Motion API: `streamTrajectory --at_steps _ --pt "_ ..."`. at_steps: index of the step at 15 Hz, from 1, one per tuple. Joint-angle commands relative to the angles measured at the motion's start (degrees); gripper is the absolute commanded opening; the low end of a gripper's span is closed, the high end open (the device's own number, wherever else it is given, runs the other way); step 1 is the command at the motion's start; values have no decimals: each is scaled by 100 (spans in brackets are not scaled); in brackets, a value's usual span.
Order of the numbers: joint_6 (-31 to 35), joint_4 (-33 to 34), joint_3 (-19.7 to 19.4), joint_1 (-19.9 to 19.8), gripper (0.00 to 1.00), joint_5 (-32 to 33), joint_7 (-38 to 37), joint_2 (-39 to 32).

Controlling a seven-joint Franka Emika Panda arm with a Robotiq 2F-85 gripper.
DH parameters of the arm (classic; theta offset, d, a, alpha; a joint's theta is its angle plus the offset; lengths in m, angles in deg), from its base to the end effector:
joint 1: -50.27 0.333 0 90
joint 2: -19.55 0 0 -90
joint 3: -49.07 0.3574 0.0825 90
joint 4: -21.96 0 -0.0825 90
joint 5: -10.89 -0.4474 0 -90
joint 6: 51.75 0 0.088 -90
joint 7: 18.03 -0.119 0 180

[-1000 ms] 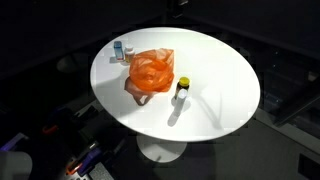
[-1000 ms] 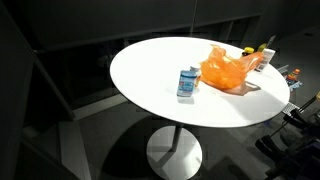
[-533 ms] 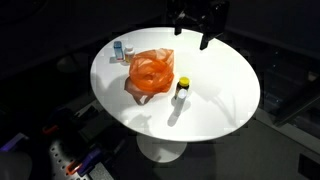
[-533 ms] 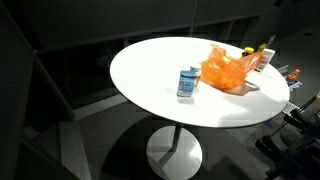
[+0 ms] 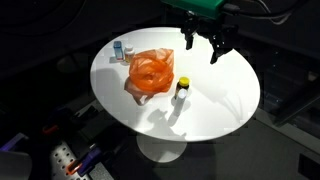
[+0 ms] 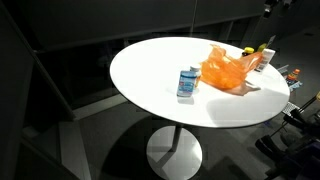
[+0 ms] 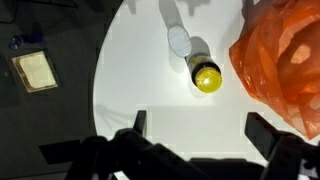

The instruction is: Put the black and yellow container in the orange plastic bag

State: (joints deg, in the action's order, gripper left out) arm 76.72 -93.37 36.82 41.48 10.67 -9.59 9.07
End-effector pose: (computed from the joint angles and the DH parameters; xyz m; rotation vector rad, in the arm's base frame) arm 0.6084 -0.2303 0.3624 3.0755 -0.3362 0.0618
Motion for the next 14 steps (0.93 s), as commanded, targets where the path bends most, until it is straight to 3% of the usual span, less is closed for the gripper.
streamTrajectory --at_steps 1,8,14 --pt "-11 16 104 -103 100 24 -15 3" --pt "118 284 343 -278 100 -563 747 -740" --pt "376 518 610 -338 100 -429 1183 -1436"
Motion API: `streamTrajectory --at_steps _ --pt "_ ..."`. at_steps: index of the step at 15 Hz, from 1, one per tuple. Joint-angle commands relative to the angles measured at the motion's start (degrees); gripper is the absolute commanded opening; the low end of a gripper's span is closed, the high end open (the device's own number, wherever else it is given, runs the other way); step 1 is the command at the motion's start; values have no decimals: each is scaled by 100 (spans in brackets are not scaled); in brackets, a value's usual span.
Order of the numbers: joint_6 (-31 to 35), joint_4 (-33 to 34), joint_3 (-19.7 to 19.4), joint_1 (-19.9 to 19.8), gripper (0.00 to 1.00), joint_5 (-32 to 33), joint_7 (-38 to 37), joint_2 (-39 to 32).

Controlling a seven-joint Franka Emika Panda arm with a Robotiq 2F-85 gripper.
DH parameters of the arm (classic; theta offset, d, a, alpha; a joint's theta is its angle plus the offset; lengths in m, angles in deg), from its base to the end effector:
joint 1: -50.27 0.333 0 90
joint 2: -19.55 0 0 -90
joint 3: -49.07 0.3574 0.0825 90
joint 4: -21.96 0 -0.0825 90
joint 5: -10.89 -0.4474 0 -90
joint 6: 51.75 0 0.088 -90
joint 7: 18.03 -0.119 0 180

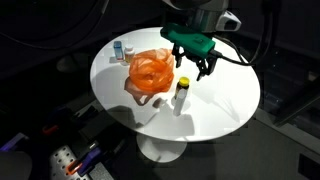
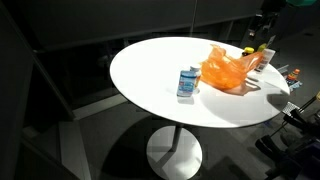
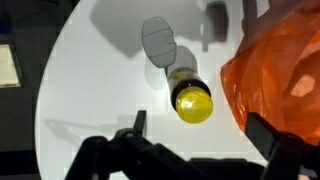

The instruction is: Put the black and yellow container in the orange plastic bag

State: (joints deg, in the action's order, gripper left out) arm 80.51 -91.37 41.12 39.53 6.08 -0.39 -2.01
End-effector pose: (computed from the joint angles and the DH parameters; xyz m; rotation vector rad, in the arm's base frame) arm 0.6325 -0.2087 0.2571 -3.1171 0.1053 0.0562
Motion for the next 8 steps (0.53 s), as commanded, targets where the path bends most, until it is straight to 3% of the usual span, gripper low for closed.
streamTrajectory --at_steps 1,8 --pt "-10 369 211 -134 100 61 287 -419" --pt "-21 579 134 53 97 688 -176 -715"
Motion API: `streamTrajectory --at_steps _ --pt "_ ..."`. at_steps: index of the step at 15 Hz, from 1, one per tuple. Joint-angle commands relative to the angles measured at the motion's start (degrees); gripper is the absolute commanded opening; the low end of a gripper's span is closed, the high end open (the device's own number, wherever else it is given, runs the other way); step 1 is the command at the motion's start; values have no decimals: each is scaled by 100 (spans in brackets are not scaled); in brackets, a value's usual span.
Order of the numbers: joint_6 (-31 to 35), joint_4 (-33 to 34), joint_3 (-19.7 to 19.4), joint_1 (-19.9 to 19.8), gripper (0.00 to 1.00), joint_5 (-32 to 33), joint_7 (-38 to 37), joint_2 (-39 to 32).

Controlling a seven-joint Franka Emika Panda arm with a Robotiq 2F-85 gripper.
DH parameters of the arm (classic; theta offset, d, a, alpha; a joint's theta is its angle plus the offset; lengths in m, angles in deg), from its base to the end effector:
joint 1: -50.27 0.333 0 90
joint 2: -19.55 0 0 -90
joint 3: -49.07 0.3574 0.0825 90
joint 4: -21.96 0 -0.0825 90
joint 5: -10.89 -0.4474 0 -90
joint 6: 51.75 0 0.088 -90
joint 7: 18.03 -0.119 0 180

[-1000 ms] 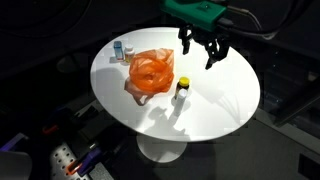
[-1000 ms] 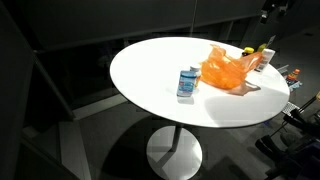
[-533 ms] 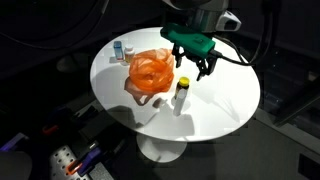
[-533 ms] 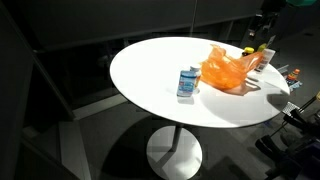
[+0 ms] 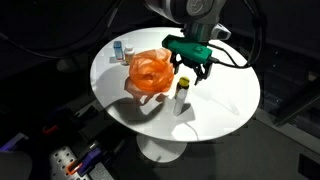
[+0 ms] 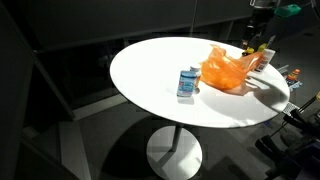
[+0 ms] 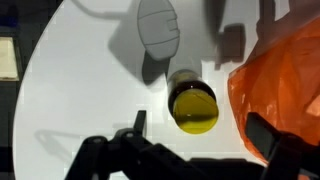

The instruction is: Put the black and yellow container in the orange plastic bag

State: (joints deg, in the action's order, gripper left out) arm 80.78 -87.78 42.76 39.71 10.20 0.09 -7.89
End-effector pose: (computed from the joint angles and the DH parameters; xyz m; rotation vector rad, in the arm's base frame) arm 0.6524 -0.1949 0.2162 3.1213 0.0369 -0.1364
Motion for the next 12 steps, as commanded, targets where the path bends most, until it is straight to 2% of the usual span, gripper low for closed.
streamTrajectory --at_steps 1,9,12 --pt "-72 259 -16 30 88 321 -249 -164" --pt "-84 387 134 15 21 199 -300 -311" --pt "-61 203 155 149 19 248 -531 9"
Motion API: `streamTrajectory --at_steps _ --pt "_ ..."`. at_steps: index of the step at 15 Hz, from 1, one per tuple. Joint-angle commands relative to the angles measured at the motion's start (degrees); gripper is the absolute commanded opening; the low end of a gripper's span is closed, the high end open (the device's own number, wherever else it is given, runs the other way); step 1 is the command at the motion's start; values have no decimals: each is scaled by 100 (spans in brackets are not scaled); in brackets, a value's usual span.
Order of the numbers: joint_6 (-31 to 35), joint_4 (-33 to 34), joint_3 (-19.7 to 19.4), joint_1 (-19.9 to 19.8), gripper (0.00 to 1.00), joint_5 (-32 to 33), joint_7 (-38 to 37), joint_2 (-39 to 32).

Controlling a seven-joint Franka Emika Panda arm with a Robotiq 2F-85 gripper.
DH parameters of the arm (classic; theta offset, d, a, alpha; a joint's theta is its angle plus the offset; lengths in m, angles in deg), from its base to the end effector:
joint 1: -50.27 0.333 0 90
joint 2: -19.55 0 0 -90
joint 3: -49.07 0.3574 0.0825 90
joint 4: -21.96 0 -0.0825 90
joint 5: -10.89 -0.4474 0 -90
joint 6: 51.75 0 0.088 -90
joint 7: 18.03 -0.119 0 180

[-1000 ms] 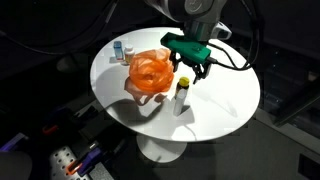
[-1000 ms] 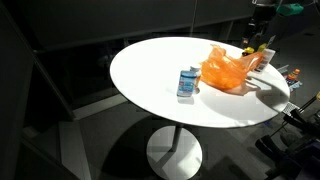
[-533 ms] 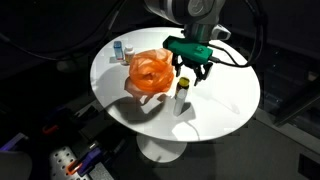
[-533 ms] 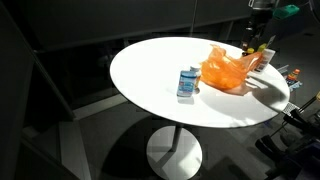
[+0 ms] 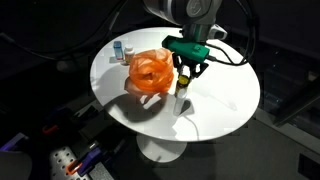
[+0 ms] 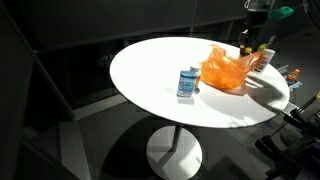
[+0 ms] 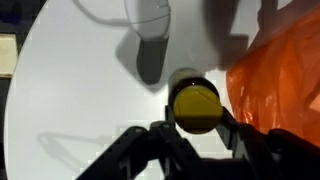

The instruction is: Put the black and yellow container in the orange plastic bag

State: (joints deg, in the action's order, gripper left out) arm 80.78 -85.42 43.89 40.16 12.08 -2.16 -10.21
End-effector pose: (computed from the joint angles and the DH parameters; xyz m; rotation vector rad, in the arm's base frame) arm 0.6682 -0.1807 0.2062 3.1012 0.0541 -0.1426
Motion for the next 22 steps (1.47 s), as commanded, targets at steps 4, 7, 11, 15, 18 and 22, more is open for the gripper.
streamTrajectory --at_steps 4,7,11,15,18,22 --pt "-9 -212 36 410 19 173 -742 685" --pt "5 -374 30 635 19 300 -1049 1034" --pt "-145 -583 110 760 19 249 -1172 1333" --pt "-366 -746 295 779 19 96 -964 1474" --pt "-408 -748 420 817 19 89 -933 1427" --pt "-618 -597 520 906 19 131 -1018 1203"
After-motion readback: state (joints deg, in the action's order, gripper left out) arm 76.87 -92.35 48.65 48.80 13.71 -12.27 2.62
